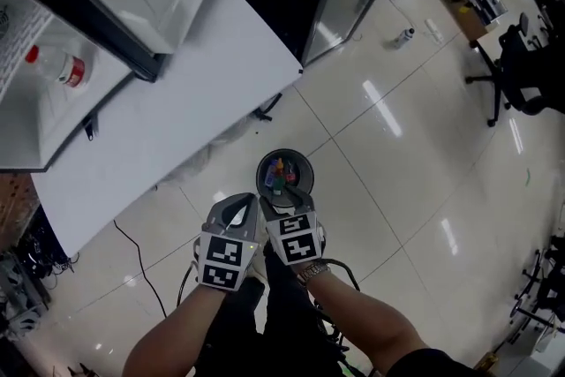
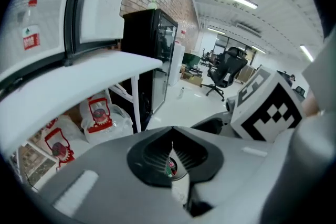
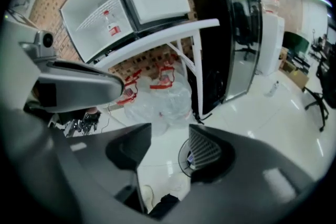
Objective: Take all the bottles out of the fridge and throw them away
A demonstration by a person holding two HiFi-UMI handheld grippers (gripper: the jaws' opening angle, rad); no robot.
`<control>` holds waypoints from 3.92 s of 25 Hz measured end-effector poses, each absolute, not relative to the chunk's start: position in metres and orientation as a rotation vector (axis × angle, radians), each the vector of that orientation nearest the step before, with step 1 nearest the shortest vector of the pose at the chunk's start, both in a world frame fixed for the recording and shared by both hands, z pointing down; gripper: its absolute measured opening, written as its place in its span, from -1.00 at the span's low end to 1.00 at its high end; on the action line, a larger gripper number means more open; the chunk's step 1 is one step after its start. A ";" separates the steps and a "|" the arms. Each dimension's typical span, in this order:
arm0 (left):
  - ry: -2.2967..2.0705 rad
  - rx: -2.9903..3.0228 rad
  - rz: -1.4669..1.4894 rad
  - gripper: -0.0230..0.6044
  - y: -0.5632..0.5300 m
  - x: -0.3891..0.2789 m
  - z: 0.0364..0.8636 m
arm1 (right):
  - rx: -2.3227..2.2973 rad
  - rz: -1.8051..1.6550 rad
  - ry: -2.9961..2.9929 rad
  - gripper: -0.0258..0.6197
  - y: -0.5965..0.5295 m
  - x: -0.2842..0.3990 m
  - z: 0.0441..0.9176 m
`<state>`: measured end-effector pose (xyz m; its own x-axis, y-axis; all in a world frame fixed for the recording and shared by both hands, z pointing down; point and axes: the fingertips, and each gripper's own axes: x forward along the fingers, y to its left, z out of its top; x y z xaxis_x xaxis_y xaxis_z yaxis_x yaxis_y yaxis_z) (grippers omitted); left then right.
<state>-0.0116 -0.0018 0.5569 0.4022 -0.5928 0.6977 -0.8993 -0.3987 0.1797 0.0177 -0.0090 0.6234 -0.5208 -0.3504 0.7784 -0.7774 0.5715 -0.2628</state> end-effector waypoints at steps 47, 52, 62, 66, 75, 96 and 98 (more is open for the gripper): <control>-2.109 1.922 0.372 -0.92 -0.052 -0.401 0.280 | 0.567 0.135 -2.522 0.06 -0.141 -0.388 0.332; -2.052 1.980 0.395 -0.92 -0.062 -0.408 0.286 | 0.596 0.130 -2.481 0.06 -0.162 -0.412 0.347; -2.010 1.994 0.393 -0.92 -0.071 -0.434 0.294 | 0.626 0.123 -2.417 0.06 -0.187 -0.442 0.373; -2.012 1.994 0.393 -0.92 -0.072 -0.438 0.296 | 0.620 0.093 -2.410 0.06 -0.194 -0.447 0.374; -2.007 1.971 0.404 -0.92 -0.065 -0.429 0.301 | 0.618 0.129 -2.436 0.02 -0.178 -0.429 0.371; -1.888 2.074 0.464 -0.92 -0.052 -0.249 0.321 | 0.594 0.242 -2.502 0.01 -0.087 -0.227 0.353; -1.861 2.097 0.483 -0.91 -0.050 -0.223 0.327 | 0.614 0.253 -2.493 0.01 -0.082 -0.197 0.356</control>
